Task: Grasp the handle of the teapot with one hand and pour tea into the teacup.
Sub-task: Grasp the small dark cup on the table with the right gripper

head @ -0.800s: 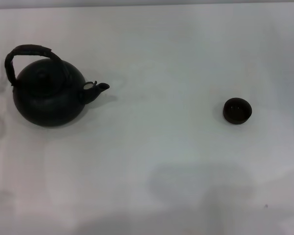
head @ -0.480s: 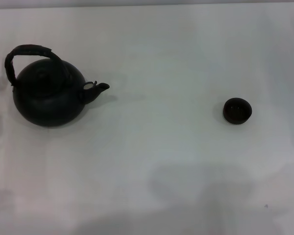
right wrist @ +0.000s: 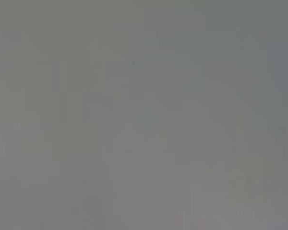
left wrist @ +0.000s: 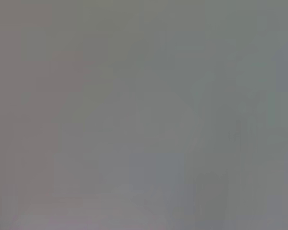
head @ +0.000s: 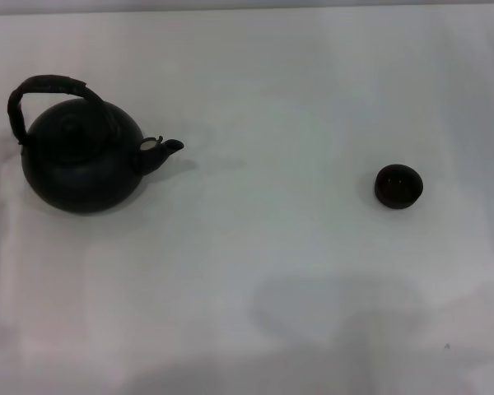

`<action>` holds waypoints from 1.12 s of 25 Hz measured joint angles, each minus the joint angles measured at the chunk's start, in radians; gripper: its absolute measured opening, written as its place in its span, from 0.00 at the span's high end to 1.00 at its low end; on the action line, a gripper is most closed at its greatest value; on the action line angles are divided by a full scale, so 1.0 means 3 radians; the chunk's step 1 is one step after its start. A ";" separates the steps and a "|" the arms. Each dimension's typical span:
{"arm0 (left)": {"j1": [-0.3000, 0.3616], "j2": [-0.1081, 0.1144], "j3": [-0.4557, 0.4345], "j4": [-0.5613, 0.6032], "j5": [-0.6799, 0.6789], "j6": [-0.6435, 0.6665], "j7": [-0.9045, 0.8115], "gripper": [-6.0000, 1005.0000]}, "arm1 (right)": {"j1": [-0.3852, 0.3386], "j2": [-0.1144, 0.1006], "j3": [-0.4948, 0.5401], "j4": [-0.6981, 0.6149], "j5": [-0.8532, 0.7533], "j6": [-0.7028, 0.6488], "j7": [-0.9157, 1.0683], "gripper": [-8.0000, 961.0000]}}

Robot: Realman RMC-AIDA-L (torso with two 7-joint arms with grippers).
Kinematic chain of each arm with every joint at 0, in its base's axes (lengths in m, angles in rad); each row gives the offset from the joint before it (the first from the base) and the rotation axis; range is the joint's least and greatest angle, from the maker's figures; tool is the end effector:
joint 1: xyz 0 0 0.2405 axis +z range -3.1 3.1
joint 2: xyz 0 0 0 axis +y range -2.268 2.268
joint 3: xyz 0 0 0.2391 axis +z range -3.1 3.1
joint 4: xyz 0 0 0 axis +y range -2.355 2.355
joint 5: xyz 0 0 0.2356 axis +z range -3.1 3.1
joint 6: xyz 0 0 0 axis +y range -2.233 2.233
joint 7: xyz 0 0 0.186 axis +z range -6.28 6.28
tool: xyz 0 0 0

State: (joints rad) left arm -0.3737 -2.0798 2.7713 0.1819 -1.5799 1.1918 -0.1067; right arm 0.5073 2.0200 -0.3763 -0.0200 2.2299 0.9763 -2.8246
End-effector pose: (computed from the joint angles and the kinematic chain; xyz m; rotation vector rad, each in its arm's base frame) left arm -0.3779 0.3420 -0.0110 -1.3522 -0.7279 -0.6286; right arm 0.3999 0.3944 0.0344 -1.4333 0.7510 0.5373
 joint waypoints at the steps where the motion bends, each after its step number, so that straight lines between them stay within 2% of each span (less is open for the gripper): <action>1: 0.0040 0.0002 0.0006 0.0008 0.0002 0.0093 -0.0011 0.15 | -0.0003 -0.0004 0.0008 0.0011 0.0000 -0.0005 0.0003 0.13; 4: 0.0209 0.0005 0.0012 0.0001 0.0067 0.0447 -0.0137 0.16 | -0.0012 -0.0007 0.0011 0.0021 -0.0003 -0.0007 0.0006 0.13; 5: 0.0209 0.0005 0.0012 0.0001 0.0067 0.0447 -0.0137 0.16 | -0.0016 -0.0007 0.0011 0.0021 -0.0001 -0.0007 0.0006 0.13; 6: 0.0310 0.0013 0.0012 -0.0024 0.0140 0.0593 -0.0281 0.16 | -0.0020 -0.0007 0.0012 0.0021 0.0003 -0.0007 0.0007 0.13; 11: 0.0561 0.0017 0.0012 -0.0174 0.0362 0.0793 -0.0662 0.17 | -0.0037 -0.0007 0.0014 0.0017 0.0012 -0.0004 0.0029 0.13; 15: 0.0767 0.0004 0.0015 -0.0185 0.0413 0.0938 -0.0691 0.18 | -0.0027 -0.0008 0.0018 -0.0002 0.0007 0.0001 0.0125 0.13; 21: 0.0916 -0.0001 0.0018 -0.0177 0.0447 0.0966 -0.0691 0.23 | -0.0012 -0.0016 -0.0077 -0.0004 -0.0045 -0.0001 0.0244 0.13; 24: 0.0918 0.0000 0.0018 -0.0186 0.0446 0.0937 -0.0692 0.23 | -0.0033 -0.0043 -0.0439 -0.0187 -0.0290 -0.0026 0.0798 0.13; 28: 0.0887 0.0012 0.0016 -0.0217 0.0448 0.0857 -0.0693 0.23 | -0.0164 -0.0052 -0.1060 -0.0931 -0.0775 -0.0088 0.1894 0.13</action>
State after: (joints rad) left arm -0.1076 -2.0763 2.7760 0.1168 -1.4456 1.4489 -0.3146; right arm 0.4581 2.0043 -0.6943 -0.2994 1.9974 0.9499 -2.2563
